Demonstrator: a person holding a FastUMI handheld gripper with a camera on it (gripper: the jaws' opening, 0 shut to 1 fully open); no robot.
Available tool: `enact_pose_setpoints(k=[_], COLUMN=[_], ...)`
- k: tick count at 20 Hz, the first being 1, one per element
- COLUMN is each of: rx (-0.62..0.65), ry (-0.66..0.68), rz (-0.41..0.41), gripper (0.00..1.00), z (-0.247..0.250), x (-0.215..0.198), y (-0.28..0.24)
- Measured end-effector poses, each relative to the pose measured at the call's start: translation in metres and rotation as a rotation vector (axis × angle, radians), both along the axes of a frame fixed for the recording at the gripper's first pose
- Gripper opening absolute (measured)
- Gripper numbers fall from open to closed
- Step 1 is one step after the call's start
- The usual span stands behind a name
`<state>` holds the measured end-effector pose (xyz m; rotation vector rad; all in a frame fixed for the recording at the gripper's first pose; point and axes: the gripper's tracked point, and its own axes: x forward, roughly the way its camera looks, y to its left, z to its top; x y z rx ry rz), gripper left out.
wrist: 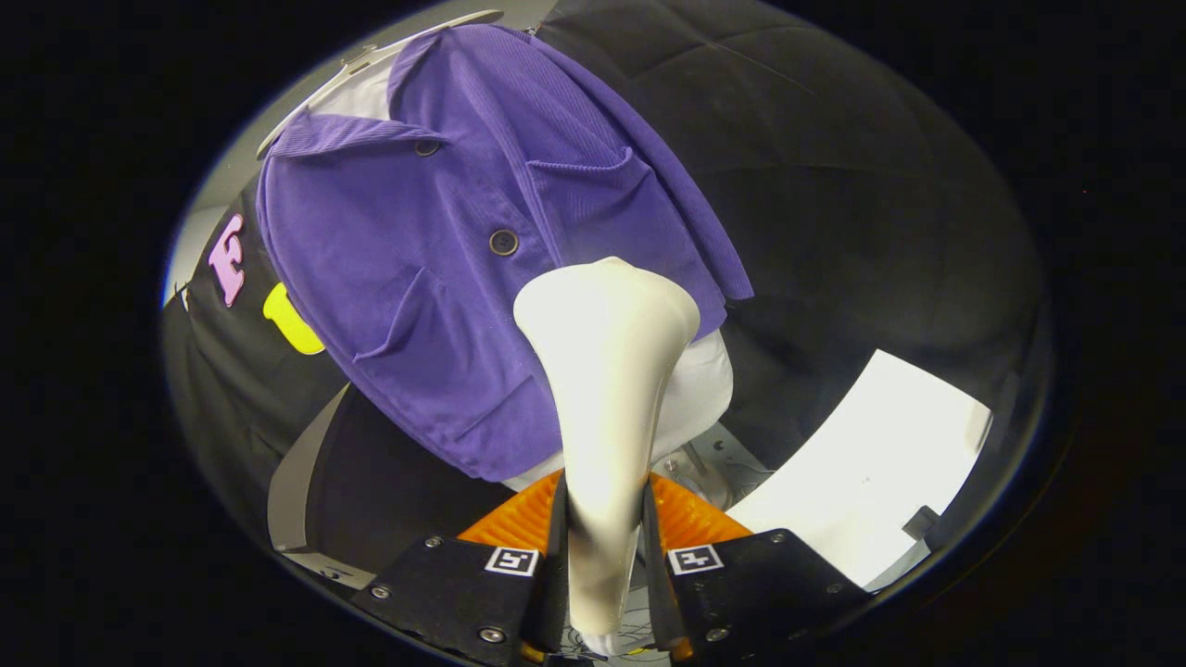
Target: Iron the clothes twice with a garment steamer, once on the left side and once on the right side.
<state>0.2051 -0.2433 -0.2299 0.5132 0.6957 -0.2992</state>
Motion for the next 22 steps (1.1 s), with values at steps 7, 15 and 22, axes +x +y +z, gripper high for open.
enact_pose_setpoints(k=[7, 15, 22], rx=[-0.024, -0.078, -0.132], ry=[-0.114, -0.224, -0.271], rz=[0.077, 0.239, 0.373], gripper=[0.36, 0.36, 0.36], z=[0.053, 0.108, 0.134], x=[-0.053, -0.122, -0.167], y=[0.064, 0.162, 0.233])
